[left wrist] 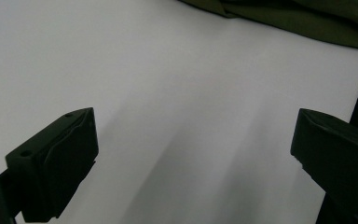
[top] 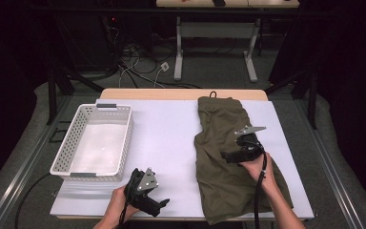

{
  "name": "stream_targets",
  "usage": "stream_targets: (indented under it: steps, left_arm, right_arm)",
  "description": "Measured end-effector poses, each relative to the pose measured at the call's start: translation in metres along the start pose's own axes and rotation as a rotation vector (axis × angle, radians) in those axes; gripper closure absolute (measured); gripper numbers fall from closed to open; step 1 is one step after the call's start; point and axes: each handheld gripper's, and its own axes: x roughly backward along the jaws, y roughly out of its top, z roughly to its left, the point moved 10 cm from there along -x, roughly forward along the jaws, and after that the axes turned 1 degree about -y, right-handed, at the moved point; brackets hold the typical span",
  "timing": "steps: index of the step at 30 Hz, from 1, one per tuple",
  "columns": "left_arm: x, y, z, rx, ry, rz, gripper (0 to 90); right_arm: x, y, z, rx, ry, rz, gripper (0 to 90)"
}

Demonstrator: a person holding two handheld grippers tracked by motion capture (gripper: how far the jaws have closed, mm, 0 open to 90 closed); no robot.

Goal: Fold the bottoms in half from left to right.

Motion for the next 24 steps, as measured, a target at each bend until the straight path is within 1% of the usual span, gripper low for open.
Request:
stream_targets:
  steps: [2, 3, 6, 7, 10, 13, 21, 24]
  left_arm:
    - [-0.001, 0.003, -0.001, -0.006, -0.002, -0.003, 0.5]
    - [-0.003, 0.004, -0.001, -0.008, -0.003, -0.003, 0.5]
    - [-0.004, 0.006, -0.002, -0.004, -0.003, -0.007, 0.5]
    - [-0.004, 0.008, -0.001, -0.006, -0.001, -0.007, 0.5]
    - [-0.006, 0.011, -0.002, -0.001, -0.001, -0.009, 0.5]
    - [-0.008, 0.014, -0.003, -0.006, 0.001, -0.008, 0.5]
    - [-0.012, 0.020, -0.002, -0.003, 0.004, -0.005, 0.5]
    - [-0.017, 0.027, 0.002, 0.003, 0.009, -0.004, 0.5]
  right_arm:
    - [0.001, -0.002, -0.002, 0.001, -0.002, 0.005, 11.2]
    - [0.003, -0.006, -0.005, -0.004, -0.009, 0.003, 11.0]
    - [0.005, -0.009, -0.008, -0.006, -0.012, 0.007, 10.8]
    - [0.007, -0.011, -0.011, -0.008, -0.019, 0.004, 10.3]
    - [0.011, -0.012, -0.015, -0.011, -0.024, -0.004, 9.5]
    - [0.014, -0.014, -0.018, -0.013, -0.031, -0.007, 9.2]
    - [0.015, -0.017, -0.028, -0.016, -0.055, -0.002, 8.5]
    - [0.013, -0.017, -0.032, -0.020, -0.063, 0.003, 8.3]
